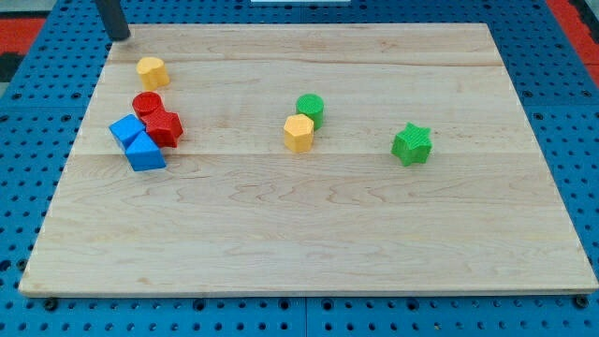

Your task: Slightly push the yellow hexagon below to the green circle

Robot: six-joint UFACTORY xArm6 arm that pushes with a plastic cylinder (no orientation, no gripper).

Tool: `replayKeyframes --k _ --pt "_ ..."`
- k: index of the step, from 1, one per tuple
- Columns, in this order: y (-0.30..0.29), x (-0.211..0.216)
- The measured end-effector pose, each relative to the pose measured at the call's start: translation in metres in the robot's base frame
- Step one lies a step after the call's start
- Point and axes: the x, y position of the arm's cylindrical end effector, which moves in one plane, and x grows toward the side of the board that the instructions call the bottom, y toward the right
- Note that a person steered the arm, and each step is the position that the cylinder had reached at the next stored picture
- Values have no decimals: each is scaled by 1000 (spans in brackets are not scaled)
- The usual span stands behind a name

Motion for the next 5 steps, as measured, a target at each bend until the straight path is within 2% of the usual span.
replayKeyframes --k 1,2,3,4,5 --pt "21 21" --pt "39 22" --pt "99 78" --pt "213 140" --pt "274 146"
